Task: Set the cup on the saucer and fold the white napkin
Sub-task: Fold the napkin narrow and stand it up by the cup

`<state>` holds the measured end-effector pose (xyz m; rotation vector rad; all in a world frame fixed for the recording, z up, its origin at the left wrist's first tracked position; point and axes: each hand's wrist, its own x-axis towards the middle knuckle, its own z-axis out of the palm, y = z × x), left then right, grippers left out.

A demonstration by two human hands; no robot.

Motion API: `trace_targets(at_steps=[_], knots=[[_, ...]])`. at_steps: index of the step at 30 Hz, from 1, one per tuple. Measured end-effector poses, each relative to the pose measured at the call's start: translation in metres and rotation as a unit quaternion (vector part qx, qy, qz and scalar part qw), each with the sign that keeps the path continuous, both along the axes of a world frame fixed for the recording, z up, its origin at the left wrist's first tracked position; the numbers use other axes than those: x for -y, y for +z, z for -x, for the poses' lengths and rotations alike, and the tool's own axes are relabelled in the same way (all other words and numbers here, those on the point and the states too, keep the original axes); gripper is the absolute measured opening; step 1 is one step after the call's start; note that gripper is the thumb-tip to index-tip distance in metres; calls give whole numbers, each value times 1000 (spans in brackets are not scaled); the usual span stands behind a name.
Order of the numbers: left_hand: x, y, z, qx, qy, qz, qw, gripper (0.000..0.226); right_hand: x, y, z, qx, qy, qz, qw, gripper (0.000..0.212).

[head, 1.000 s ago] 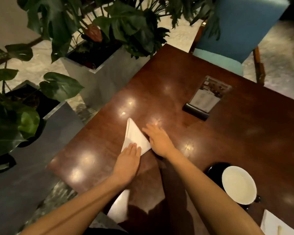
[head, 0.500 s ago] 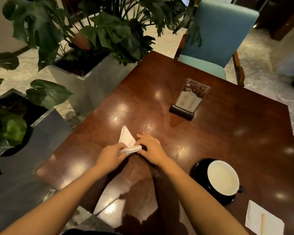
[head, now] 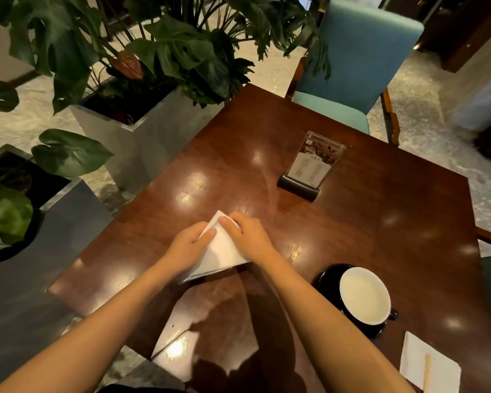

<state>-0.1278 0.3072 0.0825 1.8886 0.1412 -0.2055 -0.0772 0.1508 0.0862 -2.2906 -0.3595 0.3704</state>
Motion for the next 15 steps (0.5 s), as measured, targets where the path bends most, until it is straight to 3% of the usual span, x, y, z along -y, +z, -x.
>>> trace_targets(at_steps=[4,8,15], knots=[[10,-1,-1,-81,15,27,996,20,5,-5,-4,11,-21,81,996,34],[14,-1,4,-179,17,77,981,32,10,-9,-6,-3,-29,104,994,35],[11,8,12,-252,-97,107,957,32,34,-16,-12,-48,-45,104,992,37]])
